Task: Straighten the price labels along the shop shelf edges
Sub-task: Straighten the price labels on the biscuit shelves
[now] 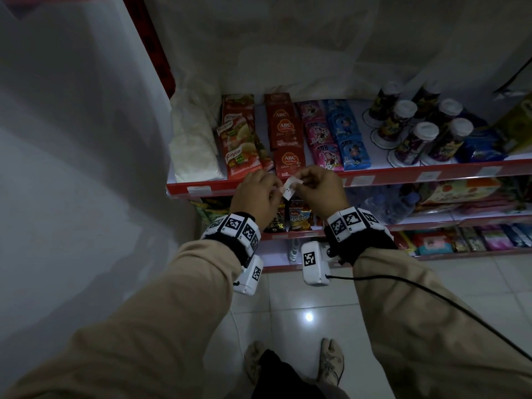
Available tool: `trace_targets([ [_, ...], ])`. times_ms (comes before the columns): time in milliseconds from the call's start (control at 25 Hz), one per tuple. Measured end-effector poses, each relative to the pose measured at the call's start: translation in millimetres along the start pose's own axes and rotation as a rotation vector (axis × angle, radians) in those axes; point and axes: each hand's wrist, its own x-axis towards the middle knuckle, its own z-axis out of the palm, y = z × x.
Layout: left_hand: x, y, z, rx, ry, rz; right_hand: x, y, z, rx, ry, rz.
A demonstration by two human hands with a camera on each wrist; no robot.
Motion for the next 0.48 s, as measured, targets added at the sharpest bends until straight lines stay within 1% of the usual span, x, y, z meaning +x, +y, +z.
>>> trace_targets([
  [80, 1, 1, 0, 0.006, -0.003, -0.015, -2, 2, -3, 0.000, -0.009, 0.014],
  [160, 2, 2, 0, 0.041, -0.015, -0.029, -4, 2, -6, -0.077, -0.032, -0.061],
  [240, 2, 2, 0, 0.097, -0.030, -0.032, -4, 1, -10, -0.262, -0.051, -0.183],
  [320, 2, 3, 0, 0.120, -0.033, -0.023, -3, 0, -12, -0.414, -0.026, -0.245],
  [360, 2, 3, -1, 0.119, -0.032, -0.018, -1, 0, -14, -0.418, 0.010, -0.239],
  [480, 0, 5, -2, 0.084, -0.025, -0.016, 4, 2, -18, -0.256, 0.128, -0.183],
])
